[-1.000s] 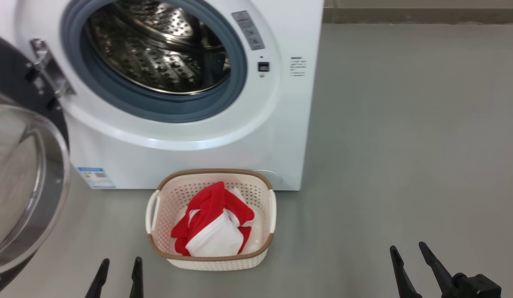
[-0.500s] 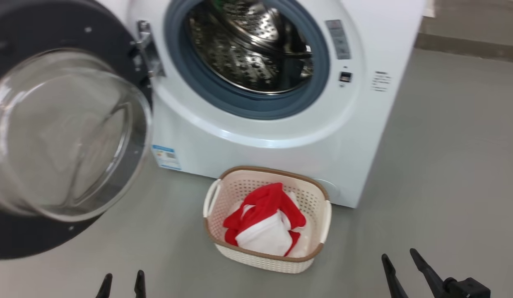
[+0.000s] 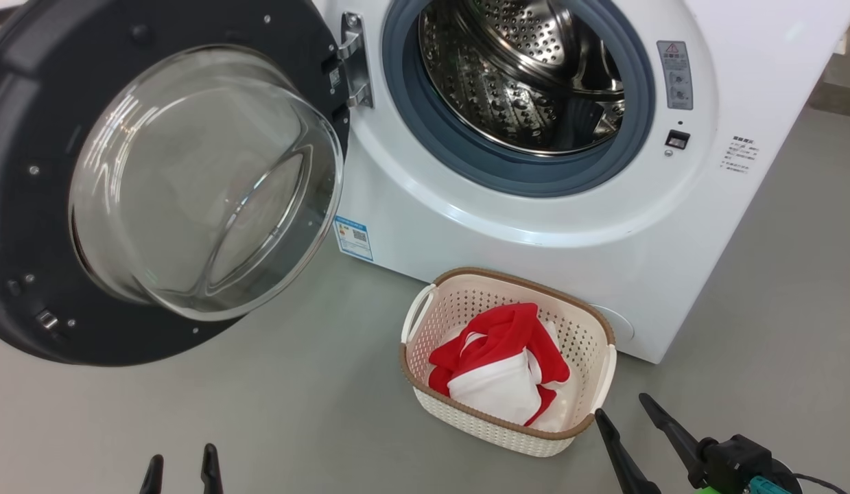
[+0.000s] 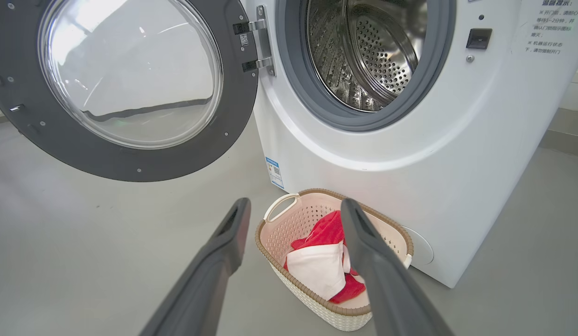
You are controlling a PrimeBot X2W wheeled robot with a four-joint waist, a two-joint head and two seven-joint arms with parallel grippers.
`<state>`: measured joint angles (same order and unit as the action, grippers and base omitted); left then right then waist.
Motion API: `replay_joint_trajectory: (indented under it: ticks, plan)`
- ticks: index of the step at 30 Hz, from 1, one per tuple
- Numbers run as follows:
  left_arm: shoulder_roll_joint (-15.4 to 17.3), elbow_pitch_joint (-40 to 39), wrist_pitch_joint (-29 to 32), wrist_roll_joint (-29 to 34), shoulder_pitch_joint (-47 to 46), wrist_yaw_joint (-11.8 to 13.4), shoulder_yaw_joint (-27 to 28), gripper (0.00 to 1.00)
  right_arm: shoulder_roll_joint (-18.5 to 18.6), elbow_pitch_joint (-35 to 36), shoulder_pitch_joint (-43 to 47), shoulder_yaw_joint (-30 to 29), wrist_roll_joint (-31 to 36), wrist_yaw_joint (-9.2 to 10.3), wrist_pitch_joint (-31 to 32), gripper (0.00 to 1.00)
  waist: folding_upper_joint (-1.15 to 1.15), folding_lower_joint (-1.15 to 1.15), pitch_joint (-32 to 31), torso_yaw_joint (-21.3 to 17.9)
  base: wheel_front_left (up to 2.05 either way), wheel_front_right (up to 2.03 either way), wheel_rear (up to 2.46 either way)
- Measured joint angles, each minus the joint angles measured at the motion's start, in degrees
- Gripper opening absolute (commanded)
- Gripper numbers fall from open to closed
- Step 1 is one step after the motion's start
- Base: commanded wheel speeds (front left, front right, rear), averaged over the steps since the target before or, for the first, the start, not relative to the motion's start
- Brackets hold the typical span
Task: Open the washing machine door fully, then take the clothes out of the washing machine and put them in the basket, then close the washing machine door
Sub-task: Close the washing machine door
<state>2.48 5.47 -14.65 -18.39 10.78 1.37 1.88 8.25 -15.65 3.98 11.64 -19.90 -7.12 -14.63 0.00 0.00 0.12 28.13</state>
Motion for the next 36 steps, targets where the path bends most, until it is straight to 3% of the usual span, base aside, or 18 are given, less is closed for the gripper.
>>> replay_joint_trajectory:
  ticks: [8,9,10,11,13,18,23,28,32,33,36]
  plan:
    - [0.0,-0.9,0.0,-0.6,0.2,0.7,0.0,1.00,0.5,-1.0,-0.9,1.1,-0.3,0.00,0.0,1.00,0.00,0.00,0.3,0.5,0.00,0.00,0.00]
    - [0.0,-1.1,0.0,-0.9,0.3,0.7,0.0,0.87,0.5,-1.0,-0.9,1.1,-0.4,0.00,0.0,1.00,0.00,0.00,0.3,0.5,0.00,0.00,0.00]
    - [0.0,-1.2,0.0,-0.9,0.4,0.7,0.0,0.46,0.5,-1.0,-0.9,1.1,-0.6,0.00,0.0,1.00,0.00,0.00,0.2,0.4,0.00,0.00,0.00]
    - [0.0,-1.3,0.0,-0.8,0.5,0.6,0.0,0.24,0.5,-1.0,-0.9,1.0,-0.9,0.00,0.0,1.00,0.00,0.00,0.2,0.4,0.00,0.00,0.00]
    - [0.0,-2.0,0.0,-0.7,0.5,0.4,0.2,0.00,0.3,-1.0,-0.9,0.7,-0.9,0.00,0.0,1.00,0.00,0.00,0.0,0.2,0.00,0.00,0.00]
    - [-0.1,-6.6,0.0,-0.1,-1.6,-2.7,4.4,0.00,-0.6,-0.6,-0.2,-0.3,-0.8,0.00,0.0,1.00,0.00,0.00,0.0,-0.2,0.00,0.00,0.00]
    - [0.7,-12.9,0.0,1.8,-10.3,-7.0,11.1,0.00,-1.3,0.2,0.8,-1.8,-0.7,0.00,0.0,1.00,0.00,0.00,0.4,-0.6,0.00,0.00,0.00]
    - [8.2,-12.8,-0.1,0.9,-23.1,-8.5,16.4,0.00,-1.6,1.1,1.6,-3.7,-0.1,0.00,0.0,1.00,0.00,0.00,1.1,-0.8,0.00,0.00,0.00]
    - [14.1,-5.9,-0.2,-6.6,-34.9,-8.5,18.9,0.00,-2.1,1.9,1.9,-4.9,0.3,0.00,0.0,1.00,0.00,0.00,2.2,-1.0,0.00,0.00,0.00]
    - [14.1,-5.9,-0.2,-6.6,-34.9,-8.5,18.9,0.00,-2.1,1.9,1.9,-4.9,0.3,0.00,0.0,1.00,0.00,0.00,2.2,-1.0,0.00,0.00,0.00]
    - [18.9,2.1,-0.2,-12.4,-41.5,-8.5,21.1,0.00,-2.2,2.4,1.7,-5.1,0.9,0.00,0.0,1.00,0.00,0.00,3.5,-1.4,0.00,0.00,0.00]
